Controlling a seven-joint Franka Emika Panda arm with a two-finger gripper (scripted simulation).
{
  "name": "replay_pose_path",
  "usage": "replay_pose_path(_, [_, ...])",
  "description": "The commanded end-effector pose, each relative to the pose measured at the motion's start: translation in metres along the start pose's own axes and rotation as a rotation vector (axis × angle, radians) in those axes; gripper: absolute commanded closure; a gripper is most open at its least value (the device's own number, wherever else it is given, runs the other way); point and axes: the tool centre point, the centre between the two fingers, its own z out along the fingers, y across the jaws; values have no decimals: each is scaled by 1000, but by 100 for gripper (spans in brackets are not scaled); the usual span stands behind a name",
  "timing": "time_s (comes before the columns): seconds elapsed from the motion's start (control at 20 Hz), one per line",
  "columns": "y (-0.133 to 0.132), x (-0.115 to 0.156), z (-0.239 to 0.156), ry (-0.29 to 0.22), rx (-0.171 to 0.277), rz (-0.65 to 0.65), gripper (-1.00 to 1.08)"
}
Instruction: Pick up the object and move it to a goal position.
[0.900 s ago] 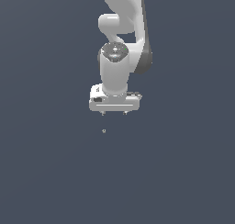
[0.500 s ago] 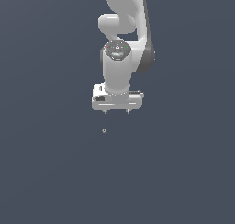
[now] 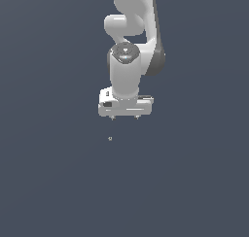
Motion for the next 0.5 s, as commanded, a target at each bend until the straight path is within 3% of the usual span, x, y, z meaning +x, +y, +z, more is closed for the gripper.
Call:
replay_pose_path(0.0, [1, 1, 2, 0, 2, 23, -92])
replay_pose_path(0.45, [10, 5, 20, 2, 13, 198, -92])
